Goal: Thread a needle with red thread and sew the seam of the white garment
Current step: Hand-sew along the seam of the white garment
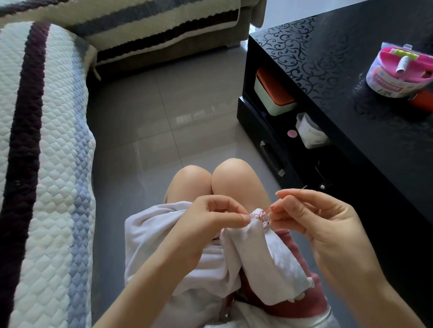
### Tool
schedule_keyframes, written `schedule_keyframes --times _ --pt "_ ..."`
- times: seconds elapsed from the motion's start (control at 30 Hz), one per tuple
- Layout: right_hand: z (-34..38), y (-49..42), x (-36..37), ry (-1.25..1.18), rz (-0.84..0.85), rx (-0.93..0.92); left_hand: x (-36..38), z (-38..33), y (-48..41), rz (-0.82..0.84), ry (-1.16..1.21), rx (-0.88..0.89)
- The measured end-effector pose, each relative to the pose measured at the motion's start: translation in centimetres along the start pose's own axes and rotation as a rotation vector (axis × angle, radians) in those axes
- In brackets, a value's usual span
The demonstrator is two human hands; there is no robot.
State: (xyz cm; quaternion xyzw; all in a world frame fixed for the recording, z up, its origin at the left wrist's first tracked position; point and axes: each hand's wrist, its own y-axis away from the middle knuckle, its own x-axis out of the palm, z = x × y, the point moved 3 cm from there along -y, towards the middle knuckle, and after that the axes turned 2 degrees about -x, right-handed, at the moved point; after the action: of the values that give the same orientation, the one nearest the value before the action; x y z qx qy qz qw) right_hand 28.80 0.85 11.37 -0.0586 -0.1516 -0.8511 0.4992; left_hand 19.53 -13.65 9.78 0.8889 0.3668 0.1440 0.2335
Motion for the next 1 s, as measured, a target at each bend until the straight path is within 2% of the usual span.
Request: schedule_keyframes --times 0.1,0.2,0.3,0.5,0.7,0.8,0.9,1.0 --pt "-0.3 0.0 -0.1 -0.010 0.001 0.014 0.0 -0.1 -0.3 -0.057 -0.078 0.046" --pt "-0.2 0.0 0.0 0.000 -0.011 0.022 0.1 -0.5 -0.4 -0.148 -0.191 0.159" --pt "-0.3 -0.1 0.1 0.009 -0.016 0.027 0.2 -1.1 -0.3 -0.202 -0.208 0.258" --pt "-0.1 0.0 0.2 0.053 -0.006 0.009 0.5 -2.2 -0.6 -0.168 -0.269 0.310" --pt "0.0 0.0 0.3 0.094 0.001 -0.017 0.8 -3.8 -1.0 -0.127 -0.540 0.427" --pt "0.0 0.0 0.3 0.095 -0.015 -0.019 0.6 -3.5 -1.4 -0.082 -0.585 0.335" --pt "0.0 0.3 0.2 0.084 -0.008 -0.038 0.3 -2.8 -1.5 0.040 -0.340 0.091" --pt "-0.2 0.5 -0.2 0.076 0.025 -0.056 0.0 -2.2 -1.5 0.095 -0.218 -0.038"
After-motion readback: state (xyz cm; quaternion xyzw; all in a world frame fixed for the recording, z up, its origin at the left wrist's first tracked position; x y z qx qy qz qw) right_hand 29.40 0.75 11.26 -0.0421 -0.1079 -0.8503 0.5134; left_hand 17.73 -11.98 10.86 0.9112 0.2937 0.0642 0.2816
